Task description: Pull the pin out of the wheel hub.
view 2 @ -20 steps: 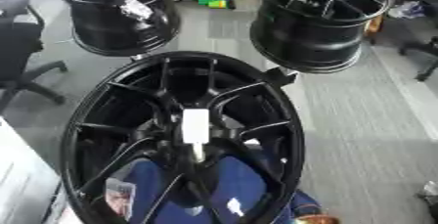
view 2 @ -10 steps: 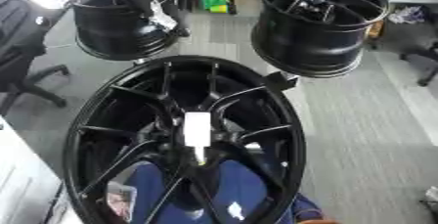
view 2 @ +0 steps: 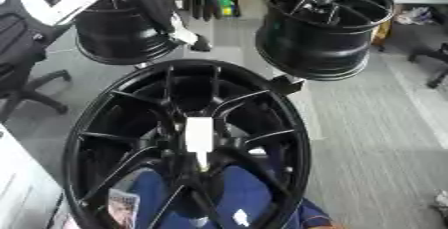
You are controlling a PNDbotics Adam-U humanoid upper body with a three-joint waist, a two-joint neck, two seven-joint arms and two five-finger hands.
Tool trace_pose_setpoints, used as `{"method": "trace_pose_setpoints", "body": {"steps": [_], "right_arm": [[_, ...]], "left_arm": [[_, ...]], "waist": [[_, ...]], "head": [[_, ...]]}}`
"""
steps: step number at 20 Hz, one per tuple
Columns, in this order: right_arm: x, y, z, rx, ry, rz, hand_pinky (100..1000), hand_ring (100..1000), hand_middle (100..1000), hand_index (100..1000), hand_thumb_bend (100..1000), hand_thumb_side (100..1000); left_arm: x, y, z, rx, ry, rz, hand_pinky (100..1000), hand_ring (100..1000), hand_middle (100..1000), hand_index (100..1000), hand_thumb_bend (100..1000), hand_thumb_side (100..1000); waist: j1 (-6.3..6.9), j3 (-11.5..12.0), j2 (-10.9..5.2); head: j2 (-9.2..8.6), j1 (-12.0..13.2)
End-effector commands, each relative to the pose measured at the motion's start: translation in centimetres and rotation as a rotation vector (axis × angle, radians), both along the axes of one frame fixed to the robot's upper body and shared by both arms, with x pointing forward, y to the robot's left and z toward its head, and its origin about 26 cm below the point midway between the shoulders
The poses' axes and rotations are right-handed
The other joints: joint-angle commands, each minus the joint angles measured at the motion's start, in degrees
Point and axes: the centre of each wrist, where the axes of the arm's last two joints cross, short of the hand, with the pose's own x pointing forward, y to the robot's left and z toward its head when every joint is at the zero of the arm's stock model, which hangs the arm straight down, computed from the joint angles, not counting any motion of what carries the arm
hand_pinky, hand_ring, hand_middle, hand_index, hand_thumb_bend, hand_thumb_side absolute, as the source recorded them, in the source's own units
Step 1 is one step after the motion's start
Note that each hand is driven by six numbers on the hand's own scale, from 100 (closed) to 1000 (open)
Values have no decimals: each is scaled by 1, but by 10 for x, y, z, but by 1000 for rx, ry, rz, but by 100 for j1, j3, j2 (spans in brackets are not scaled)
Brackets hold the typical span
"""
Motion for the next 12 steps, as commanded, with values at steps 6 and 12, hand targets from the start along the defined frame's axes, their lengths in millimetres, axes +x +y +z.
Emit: {"method": "trace_pose_setpoints", "body": {"steps": [6,12], "right_arm": [[-3,0,5,-23,-23,-22,859,738,778,831,100,100],[-2,-1,2,-18,-18,-27,859,736,778,830,100,100]], "left_arm": [[-36,-12,14,-18,48,45,699,695,665,823,446,601],[-55,-20,9,30,60,69,731,727,695,832,481,585]], "waist": [[15,23,-68],[45,72,-89]], "head": [[82,-34],[222,-88]]}}
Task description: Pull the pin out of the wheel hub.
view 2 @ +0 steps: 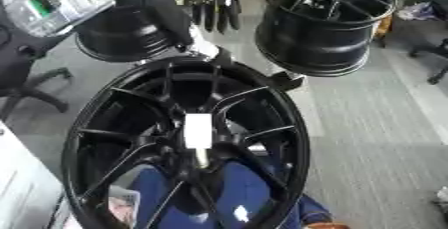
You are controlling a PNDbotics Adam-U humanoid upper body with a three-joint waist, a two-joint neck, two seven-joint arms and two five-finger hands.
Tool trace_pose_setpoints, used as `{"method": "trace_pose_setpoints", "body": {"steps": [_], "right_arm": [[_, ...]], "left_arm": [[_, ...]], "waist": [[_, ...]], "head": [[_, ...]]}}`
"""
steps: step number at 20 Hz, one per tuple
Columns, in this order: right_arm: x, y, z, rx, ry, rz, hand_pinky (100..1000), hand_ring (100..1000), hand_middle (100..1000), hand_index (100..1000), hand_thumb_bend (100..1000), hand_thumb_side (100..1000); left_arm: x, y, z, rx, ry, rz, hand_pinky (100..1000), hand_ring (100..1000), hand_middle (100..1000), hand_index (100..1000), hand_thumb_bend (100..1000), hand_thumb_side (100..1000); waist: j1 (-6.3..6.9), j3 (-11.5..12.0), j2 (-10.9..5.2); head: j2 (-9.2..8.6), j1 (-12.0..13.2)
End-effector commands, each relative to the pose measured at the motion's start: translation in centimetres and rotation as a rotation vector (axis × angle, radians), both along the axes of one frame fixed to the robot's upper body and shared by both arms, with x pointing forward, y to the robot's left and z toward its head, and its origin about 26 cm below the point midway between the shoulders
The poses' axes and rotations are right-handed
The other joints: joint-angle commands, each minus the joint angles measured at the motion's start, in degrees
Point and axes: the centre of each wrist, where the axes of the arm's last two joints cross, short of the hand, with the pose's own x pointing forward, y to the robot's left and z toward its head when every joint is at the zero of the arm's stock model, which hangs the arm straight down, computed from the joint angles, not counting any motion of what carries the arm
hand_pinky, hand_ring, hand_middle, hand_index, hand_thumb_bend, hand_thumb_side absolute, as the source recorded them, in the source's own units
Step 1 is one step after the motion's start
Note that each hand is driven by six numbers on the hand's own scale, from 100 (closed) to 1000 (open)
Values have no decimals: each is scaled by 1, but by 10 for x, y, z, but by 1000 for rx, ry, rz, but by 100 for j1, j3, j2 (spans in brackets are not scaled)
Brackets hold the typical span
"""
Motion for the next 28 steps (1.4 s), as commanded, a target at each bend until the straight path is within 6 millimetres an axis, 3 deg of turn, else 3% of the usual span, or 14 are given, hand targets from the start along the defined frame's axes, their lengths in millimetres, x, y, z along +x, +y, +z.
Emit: {"method": "trace_pose_setpoints", "body": {"steps": [1,5,8,15,17,28], "right_arm": [[-4,0,7,-21,-30,-14,859,736,778,830,100,100],[-3,0,7,-16,-32,-9,860,733,778,829,100,100],[-3,0,6,-14,-31,-4,860,732,777,828,100,100],[-2,-1,3,-2,-29,-8,860,727,776,827,100,100],[-2,-1,2,1,-29,-8,860,727,776,827,100,100],[-2,-1,0,15,-39,-8,860,725,776,826,100,100]], "left_arm": [[-11,1,11,21,-25,20,732,728,695,832,482,584],[-28,-7,8,60,-6,16,743,740,708,836,502,559],[-39,-9,4,90,24,18,748,748,717,843,529,492],[-50,-6,-5,154,95,64,756,761,733,854,579,421],[-53,-6,-7,169,91,74,768,773,744,854,583,360],[-39,12,-26,181,95,159,791,799,780,870,575,336]], "waist": [[-2,20,-94],[20,58,-141],[31,59,-167],[67,85,-204],[69,88,-204],[58,70,-111]], "head": [[72,-38],[80,-68],[81,-71],[81,-90],[81,-89],[81,-49]]}}
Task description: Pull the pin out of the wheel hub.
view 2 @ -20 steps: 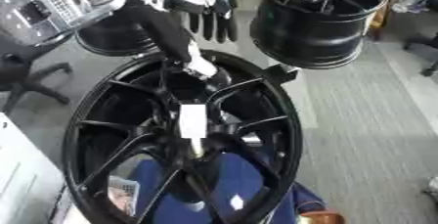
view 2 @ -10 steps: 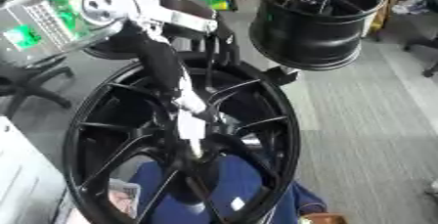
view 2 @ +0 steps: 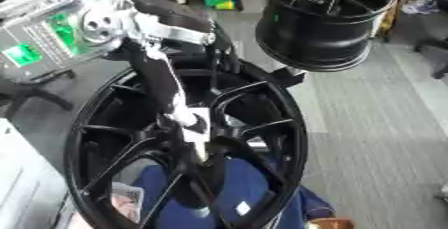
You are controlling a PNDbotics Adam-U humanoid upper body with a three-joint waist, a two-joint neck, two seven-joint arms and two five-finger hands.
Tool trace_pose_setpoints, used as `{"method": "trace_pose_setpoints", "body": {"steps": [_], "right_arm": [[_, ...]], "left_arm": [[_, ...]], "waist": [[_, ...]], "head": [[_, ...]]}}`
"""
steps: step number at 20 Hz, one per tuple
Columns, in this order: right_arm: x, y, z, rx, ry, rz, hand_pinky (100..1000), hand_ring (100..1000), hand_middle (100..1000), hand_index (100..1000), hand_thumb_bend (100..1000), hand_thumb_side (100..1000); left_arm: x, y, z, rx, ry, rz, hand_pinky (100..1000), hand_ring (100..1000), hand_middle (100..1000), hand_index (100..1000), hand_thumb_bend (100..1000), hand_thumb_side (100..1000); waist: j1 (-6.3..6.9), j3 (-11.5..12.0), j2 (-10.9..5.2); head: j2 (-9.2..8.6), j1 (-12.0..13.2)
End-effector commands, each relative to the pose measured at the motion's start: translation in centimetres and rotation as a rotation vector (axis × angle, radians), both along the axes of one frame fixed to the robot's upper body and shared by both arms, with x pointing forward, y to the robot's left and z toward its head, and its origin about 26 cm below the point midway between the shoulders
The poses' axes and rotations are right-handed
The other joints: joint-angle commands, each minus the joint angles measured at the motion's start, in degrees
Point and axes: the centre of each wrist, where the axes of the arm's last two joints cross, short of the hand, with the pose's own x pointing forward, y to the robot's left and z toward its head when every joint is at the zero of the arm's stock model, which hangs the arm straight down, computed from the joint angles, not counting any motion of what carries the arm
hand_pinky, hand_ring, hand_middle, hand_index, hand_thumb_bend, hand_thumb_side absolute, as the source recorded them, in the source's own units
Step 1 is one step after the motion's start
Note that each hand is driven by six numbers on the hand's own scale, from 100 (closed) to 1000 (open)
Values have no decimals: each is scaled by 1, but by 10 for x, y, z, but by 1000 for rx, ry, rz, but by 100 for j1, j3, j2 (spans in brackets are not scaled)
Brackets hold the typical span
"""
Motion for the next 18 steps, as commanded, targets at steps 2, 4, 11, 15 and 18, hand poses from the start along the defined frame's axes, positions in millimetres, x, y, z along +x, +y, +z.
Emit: {"method": "trace_pose_setpoints", "body": {"steps": [2,4,11,15,18], "right_arm": [[-3,0,7,-9,-30,-4,860,725,775,826,100,100],[-3,0,7,-7,-29,-5,860,725,775,826,100,100],[-3,1,6,1,-35,-4,860,724,775,826,100,100],[-2,1,5,6,-39,-6,860,722,775,826,100,100],[-2,1,4,8,-42,-8,860,722,775,826,100,100]], "left_arm": [[7,14,5,61,86,157,791,800,781,871,574,345],[11,18,1,61,93,179,791,800,781,872,573,346],[17,20,-6,53,130,208,769,773,740,851,598,396],[14,16,-7,50,149,195,770,778,747,861,609,416],[16,15,-9,48,158,207,771,781,753,870,632,434]], "waist": [[-22,-11,-38],[-26,-17,-23],[-36,-22,17],[-35,-28,29],[-33,-37,44]], "head": [[30,10],[30,15],[30,45],[30,64],[30,77]]}}
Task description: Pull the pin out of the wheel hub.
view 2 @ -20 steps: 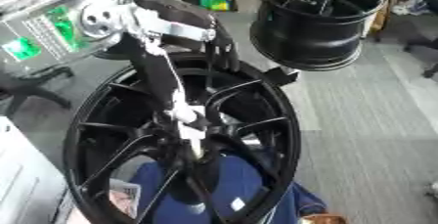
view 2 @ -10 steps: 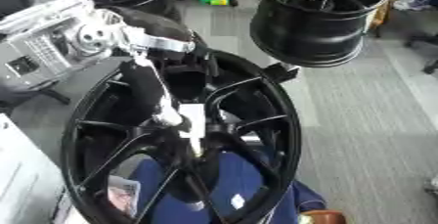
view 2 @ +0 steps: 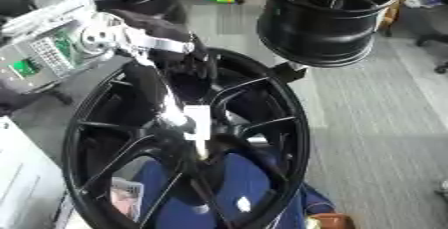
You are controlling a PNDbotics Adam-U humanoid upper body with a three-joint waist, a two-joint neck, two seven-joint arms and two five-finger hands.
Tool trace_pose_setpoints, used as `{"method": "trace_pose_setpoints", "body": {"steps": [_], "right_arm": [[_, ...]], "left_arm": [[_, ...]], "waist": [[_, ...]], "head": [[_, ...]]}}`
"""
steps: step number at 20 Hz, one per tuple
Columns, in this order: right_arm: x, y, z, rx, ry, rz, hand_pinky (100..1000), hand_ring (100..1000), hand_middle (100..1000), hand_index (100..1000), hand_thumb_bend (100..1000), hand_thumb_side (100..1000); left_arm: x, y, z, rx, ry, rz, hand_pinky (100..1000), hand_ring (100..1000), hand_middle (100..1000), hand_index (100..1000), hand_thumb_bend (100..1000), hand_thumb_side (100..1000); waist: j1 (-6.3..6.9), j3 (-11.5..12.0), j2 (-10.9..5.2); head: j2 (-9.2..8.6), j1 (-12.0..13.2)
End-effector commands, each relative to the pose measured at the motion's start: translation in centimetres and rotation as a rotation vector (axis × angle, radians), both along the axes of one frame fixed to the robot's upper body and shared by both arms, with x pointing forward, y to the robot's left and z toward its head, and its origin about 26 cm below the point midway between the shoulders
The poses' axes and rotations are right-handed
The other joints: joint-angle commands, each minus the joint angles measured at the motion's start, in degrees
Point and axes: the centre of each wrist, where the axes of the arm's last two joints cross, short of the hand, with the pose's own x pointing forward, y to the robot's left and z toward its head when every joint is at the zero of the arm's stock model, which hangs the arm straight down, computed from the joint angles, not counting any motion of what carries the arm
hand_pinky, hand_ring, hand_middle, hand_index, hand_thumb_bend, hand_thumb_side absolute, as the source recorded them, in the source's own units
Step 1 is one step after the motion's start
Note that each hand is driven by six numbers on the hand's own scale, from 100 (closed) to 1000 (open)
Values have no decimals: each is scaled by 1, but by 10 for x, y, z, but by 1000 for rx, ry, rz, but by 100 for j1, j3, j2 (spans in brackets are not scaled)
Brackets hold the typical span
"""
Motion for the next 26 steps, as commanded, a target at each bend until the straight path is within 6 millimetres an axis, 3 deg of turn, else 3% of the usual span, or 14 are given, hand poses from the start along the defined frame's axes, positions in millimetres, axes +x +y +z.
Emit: {"method": "trace_pose_setpoints", "body": {"steps": [1,16,26], "right_arm": [[-3,-1,7,-11,-27,-7,860,722,775,826,100,100],[-4,-1,8,1,-55,-4,860,717,773,825,100,100],[-13,-5,36,2,-218,-48,864,729,785,833,100,100]], "left_arm": [[1,1,9,56,114,122,772,784,758,877,639,441],[15,6,-7,72,128,171,770,782,753,851,625,403],[15,6,-13,86,133,162,782,797,771,860,646,424]], "waist": [[-21,-13,-47],[-23,-58,-17],[-15,-98,-13]], "head": [[30,23],[30,56],[30,76]]}}
